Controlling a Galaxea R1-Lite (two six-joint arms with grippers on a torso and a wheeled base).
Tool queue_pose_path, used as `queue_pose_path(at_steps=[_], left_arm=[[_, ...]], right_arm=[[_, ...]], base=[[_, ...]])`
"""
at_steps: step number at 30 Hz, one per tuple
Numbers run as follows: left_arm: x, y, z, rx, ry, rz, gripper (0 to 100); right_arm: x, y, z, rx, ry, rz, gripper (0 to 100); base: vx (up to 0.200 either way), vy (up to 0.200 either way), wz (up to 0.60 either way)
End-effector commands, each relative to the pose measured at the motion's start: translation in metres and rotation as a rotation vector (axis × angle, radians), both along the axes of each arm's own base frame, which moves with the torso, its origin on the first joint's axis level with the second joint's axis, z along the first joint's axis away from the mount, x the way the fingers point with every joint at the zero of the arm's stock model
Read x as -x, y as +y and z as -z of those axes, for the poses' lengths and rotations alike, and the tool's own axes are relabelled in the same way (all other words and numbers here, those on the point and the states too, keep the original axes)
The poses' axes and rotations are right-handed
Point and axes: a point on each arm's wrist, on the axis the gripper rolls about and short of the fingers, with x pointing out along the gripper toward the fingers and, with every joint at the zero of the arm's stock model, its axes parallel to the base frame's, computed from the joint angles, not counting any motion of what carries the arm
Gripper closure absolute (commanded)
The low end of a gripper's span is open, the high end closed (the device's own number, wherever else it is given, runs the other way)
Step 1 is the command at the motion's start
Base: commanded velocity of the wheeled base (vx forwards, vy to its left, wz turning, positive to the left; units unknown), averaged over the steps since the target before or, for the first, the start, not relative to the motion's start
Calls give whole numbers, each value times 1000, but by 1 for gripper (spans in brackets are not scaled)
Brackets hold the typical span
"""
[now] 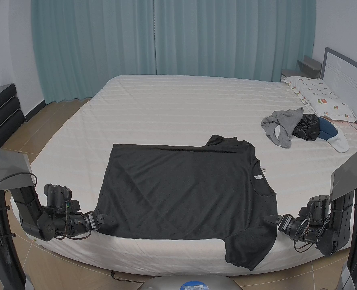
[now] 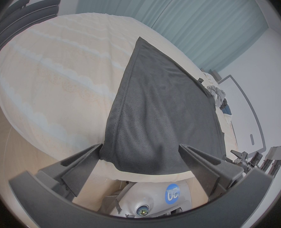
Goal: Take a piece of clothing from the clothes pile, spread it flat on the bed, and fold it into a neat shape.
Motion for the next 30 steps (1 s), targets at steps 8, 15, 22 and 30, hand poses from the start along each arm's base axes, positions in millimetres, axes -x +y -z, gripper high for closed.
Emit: queue_pose_path(at_steps=[8,15,22,30], left_arm=[[0,0,4,-4,24,-4,0],[0,2,4,-27,48,-28,0],[2,1,5,-36,57,-32,0],[10,2,-5,-38,100,-35,0]], right_arm=[[-1,0,-3,-1,-18,-2,0],[-1,0,-3,-1,-18,1,0],[-1,0,-3,-1,-18,1,0],[-1,0,-4,-1,-24,-1,0]], base=[[0,0,0],[0,0,0],[0,0,0],[0,0,0]])
